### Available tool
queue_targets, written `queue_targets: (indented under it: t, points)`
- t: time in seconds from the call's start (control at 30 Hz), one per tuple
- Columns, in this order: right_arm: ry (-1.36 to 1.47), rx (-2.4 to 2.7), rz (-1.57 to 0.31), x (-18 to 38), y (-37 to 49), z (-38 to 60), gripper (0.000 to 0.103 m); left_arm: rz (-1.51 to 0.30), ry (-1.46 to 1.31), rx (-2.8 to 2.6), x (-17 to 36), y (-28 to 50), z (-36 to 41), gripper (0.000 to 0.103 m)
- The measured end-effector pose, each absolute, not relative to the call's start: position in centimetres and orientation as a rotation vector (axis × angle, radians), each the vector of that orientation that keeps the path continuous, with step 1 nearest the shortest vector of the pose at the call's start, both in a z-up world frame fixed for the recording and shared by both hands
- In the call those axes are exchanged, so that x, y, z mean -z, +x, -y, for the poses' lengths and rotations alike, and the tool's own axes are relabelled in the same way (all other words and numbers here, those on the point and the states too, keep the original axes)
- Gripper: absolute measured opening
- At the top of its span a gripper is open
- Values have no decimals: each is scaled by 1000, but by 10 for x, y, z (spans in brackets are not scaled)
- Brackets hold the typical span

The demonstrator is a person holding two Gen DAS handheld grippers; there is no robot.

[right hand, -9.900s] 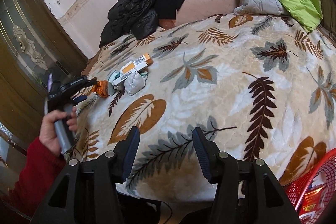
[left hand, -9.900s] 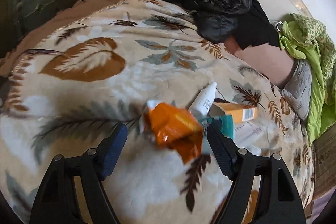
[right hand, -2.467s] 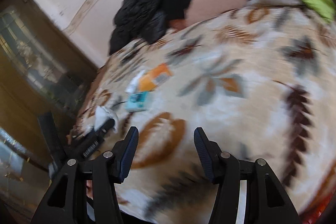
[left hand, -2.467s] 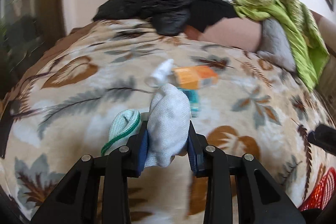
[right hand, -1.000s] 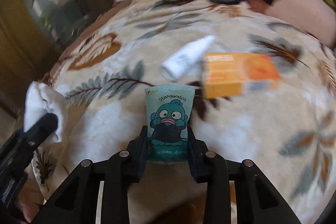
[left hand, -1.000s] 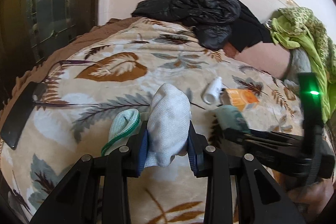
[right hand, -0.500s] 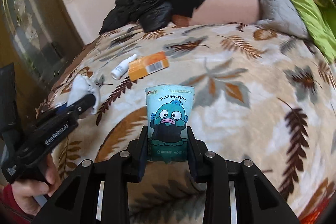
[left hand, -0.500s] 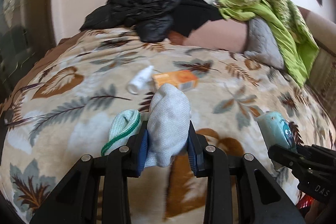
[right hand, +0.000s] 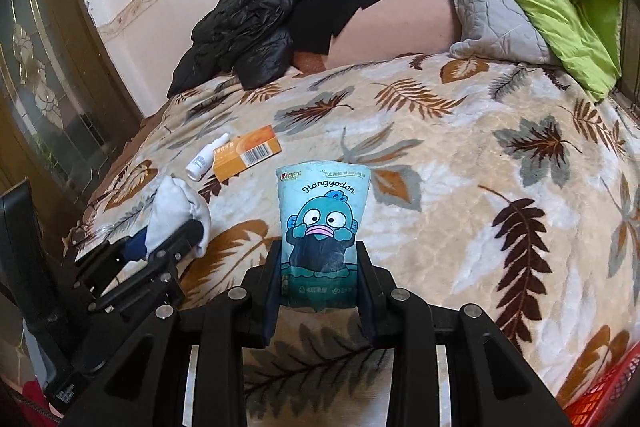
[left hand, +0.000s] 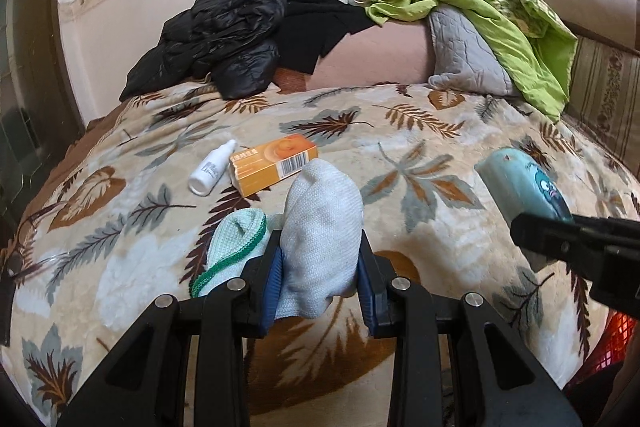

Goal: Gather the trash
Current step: 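Hold the white cloth and blue packet lifted above the bed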

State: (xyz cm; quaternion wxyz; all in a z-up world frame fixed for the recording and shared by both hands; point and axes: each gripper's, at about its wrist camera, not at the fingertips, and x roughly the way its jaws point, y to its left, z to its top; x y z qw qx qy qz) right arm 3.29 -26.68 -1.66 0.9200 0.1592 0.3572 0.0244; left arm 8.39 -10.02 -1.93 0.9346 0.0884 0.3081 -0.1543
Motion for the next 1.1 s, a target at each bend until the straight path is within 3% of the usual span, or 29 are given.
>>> queue_targets:
  t: [1.1]
  points:
    - [330,-54,-732,18,37,265,35,-623,176,315,16,84,95,32]
